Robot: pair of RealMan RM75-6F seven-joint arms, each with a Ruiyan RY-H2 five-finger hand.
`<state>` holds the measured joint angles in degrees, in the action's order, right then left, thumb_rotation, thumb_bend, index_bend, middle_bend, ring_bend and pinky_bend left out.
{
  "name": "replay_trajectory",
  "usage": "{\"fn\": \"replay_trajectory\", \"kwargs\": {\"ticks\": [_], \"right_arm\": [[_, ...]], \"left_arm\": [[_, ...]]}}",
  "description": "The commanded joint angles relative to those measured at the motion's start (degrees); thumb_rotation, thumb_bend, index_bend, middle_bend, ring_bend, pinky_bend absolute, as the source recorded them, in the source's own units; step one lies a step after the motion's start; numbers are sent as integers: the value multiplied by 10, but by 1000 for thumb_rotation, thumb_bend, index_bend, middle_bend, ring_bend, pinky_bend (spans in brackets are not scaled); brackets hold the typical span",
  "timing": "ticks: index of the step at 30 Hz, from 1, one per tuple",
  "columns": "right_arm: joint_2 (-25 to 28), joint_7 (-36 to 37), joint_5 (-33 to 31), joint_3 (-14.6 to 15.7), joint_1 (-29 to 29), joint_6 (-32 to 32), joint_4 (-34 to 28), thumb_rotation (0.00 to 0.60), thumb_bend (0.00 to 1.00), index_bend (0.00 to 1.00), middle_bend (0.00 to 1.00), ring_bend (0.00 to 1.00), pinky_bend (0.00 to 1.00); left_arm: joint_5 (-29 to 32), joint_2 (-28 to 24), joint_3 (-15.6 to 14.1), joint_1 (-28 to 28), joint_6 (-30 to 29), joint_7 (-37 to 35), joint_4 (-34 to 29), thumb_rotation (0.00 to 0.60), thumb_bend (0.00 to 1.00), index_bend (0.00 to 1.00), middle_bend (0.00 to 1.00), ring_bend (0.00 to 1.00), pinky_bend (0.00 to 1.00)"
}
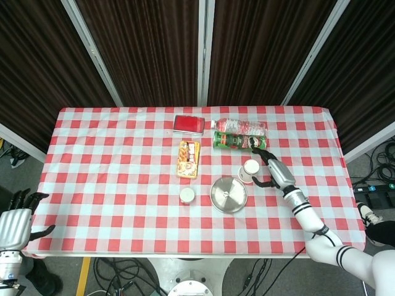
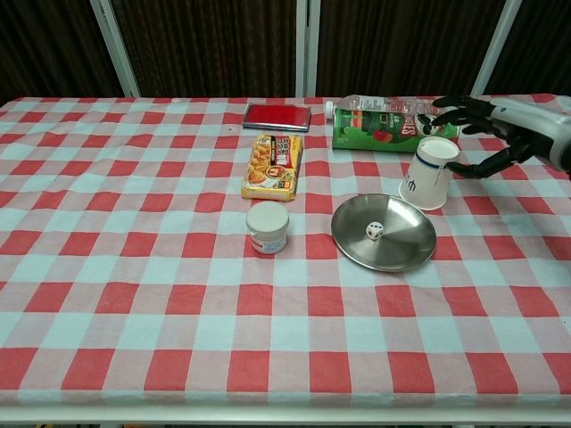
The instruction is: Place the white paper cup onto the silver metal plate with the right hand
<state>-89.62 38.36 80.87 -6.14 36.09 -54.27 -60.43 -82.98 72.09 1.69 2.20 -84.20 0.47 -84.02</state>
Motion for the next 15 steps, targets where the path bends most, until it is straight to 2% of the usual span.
{"fn": "replay_trajectory", "kwargs": {"ticks": [1,8,12,15], "right_arm": [[69,-59,28,14,-53,-96,-75,600,282,0,107,0,46],[176,-260,15,50,-193,-270,-210,600,277,0,181,13,47],[217,-295,24,79,-255,-330,-278,600,277,10,180,10,47],[227,-305,41,93,-281,-357,-301,600,279,24,170,5,46]], "left_arm": [[0,1,1,1,0,-1,1,600,95,252,226,98,87],[-6,7,3,9,3,3,10,600,95,252,226,98,87],[-8,12,7,12,-2,19,11,600,95,252,226,98,87],[-13,16,8,12,-8,25,9,600,96,252,226,98,87]]}}
